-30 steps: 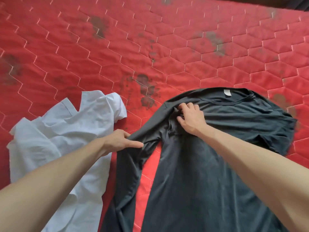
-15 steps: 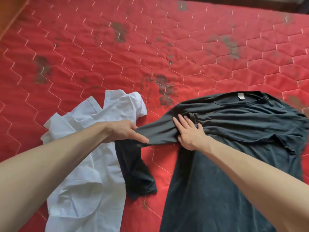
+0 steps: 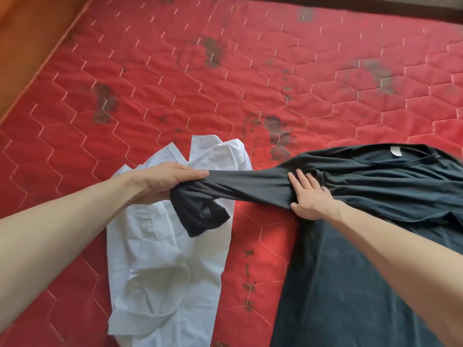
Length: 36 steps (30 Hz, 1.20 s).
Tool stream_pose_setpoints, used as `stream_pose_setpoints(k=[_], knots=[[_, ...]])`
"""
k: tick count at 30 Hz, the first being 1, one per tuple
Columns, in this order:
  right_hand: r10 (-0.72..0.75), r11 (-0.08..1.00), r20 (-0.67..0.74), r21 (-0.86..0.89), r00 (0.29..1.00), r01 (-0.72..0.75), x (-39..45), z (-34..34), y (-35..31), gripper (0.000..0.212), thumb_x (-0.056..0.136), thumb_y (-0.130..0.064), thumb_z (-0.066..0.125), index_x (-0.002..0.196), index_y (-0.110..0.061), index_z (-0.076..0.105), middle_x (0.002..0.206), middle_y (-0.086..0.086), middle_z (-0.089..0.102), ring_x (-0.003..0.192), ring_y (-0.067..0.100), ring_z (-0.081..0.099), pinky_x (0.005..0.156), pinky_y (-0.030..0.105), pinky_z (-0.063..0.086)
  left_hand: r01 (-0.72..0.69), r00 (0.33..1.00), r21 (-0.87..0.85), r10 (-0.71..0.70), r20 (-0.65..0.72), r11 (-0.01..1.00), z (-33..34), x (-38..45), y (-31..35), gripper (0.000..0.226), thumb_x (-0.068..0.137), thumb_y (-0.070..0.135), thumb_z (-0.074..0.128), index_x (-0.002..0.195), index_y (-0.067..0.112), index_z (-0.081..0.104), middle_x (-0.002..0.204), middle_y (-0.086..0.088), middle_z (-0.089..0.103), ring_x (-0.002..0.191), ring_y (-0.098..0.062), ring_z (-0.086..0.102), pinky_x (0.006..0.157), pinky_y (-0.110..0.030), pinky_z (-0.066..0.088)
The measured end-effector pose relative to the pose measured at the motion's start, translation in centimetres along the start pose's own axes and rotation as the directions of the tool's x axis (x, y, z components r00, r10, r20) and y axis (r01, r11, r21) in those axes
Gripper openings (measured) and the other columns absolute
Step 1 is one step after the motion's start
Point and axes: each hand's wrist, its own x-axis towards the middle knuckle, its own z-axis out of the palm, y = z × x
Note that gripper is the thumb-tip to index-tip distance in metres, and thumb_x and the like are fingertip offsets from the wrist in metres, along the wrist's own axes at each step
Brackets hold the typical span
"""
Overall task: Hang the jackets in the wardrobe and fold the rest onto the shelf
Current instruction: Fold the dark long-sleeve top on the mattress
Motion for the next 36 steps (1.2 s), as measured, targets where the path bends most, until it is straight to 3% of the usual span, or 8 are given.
stream_pose_setpoints(k=[3, 6, 10, 14, 20, 27, 32, 36], knots=[[-0.071, 0.997, -0.342, 0.001, 0.937, 0.076, -0.3, -1.3, -1.6, 0.076, 0.096, -0.029, 0.054, 0.162, -0.014, 0.021, 0.170, 0.008, 0.021, 0.158, 0.026, 0.015, 0.124, 0.048, 0.025, 0.002, 0.999, -0.037, -0.004, -0.044, 0.999, -0.2, 0.0, -0.4, 0.051, 0.083, 0.042, 0.082, 0.120, 0.007, 0.075, 0.115, -0.014, 0.077, 0.097, -0.025, 0.075, 0.086, -0.038, 0.058], [-0.301, 0.919, -0.549, 0.051, 0.780, 0.390, -0.4, -3.6, -5.0, 0.065, 0.102, -0.022, 0.048, 0.162, -0.013, 0.025, 0.166, 0.008, 0.032, 0.158, 0.024, 0.019, 0.125, 0.046, 0.024, 0.014, 0.998, -0.012, -0.015, -0.054, 1.000, -0.1, 0.2, -0.3, 0.033, 0.085, 0.027, 0.085, 0.113, 0.013, 0.074, 0.113, -0.011, 0.079, 0.102, -0.028, 0.077, 0.091, -0.042, 0.058], [-0.584, 0.783, -0.330, 0.011, 0.742, 0.622, 0.5, -6.2, -11.8, 0.066, 0.103, -0.026, 0.047, 0.163, -0.024, 0.019, 0.151, 0.000, 0.054, 0.149, 0.020, 0.034, 0.119, 0.039, 0.028, -0.062, 0.990, 0.041, 0.066, -0.124, 0.997, 0.0, 0.9, -0.4, 0.018, 0.090, 0.021, 0.081, 0.098, 0.011, 0.068, 0.092, -0.005, 0.079, 0.078, -0.018, 0.077, 0.062, -0.027, 0.058], [-0.641, 0.760, -0.163, -0.001, 0.750, 0.650, 1.3, -7.6, -14.5, 0.018, 0.104, -0.027, 0.052, 0.113, -0.015, 0.062, 0.100, 0.003, 0.069, 0.098, 0.030, 0.064, 0.067, 0.026, 0.028, -0.071, 0.982, 0.219, 0.106, -0.155, 0.973, -0.3, 1.3, -0.8, 0.027, 0.092, 0.032, 0.080, 0.084, 0.018, 0.058, 0.059, 0.011, 0.062, 0.050, -0.006, 0.059, 0.042, -0.022, 0.043], [-0.436, 0.874, -0.506, -0.042, 0.744, 0.483, 2.3, -9.0, -12.9, 0.020, 0.107, -0.025, 0.049, 0.104, -0.009, 0.061, 0.101, 0.016, 0.071, 0.097, 0.041, 0.062, 0.078, 0.045, 0.041, -0.003, 0.998, 0.421, 0.028, -0.052, 0.907, -1.4, 0.7, -2.0, 0.032, 0.079, 0.036, 0.091, 0.103, 0.022, 0.074, 0.094, -0.005, 0.079, 0.080, -0.022, 0.075, 0.067, -0.032, 0.053], [-0.169, 0.972, -0.546, 0.048, 0.820, 0.232, 2.8, -7.0, -11.1, 0.029, 0.103, -0.027, 0.052, 0.125, -0.010, 0.057, 0.121, 0.014, 0.061, 0.112, 0.038, 0.052, 0.093, 0.048, 0.041, 0.127, 0.985, 0.429, -0.062, -0.162, 0.894, -6.0, -0.8, -3.4, 0.019, 0.092, 0.030, 0.079, 0.102, 0.014, 0.076, 0.080, -0.008, 0.080, 0.064, -0.018, 0.075, 0.047, -0.020, 0.039], [-0.429, 0.817, -0.612, 0.051, 0.664, 0.575, -1.1, -4.3, -13.3, 0.066, 0.083, -0.021, 0.067, 0.145, -0.013, 0.047, 0.133, 0.010, 0.051, 0.113, 0.032, 0.050, 0.090, 0.050, 0.047, 0.123, 0.984, 0.296, -0.077, -0.161, 0.947, -5.4, -0.5, -0.7, 0.033, 0.100, 0.037, 0.068, 0.098, 0.006, 0.077, 0.076, -0.005, 0.077, 0.055, -0.010, 0.066, 0.048, -0.020, 0.043], [-0.543, 0.547, -0.559, 0.331, 0.627, 0.769, -4.5, -2.6, -15.8, 0.096, 0.078, -0.038, 0.082, 0.157, -0.018, 0.031, 0.140, 0.001, 0.049, 0.126, 0.019, 0.052, 0.103, 0.038, 0.048, 0.048, 0.998, 0.174, -0.039, -0.054, 0.984, -0.6, 0.8, 2.4, 0.028, 0.103, 0.030, 0.060, 0.106, 0.008, 0.077, 0.096, -0.008, 0.080, 0.083, -0.016, 0.078, 0.080, -0.032, 0.057]])
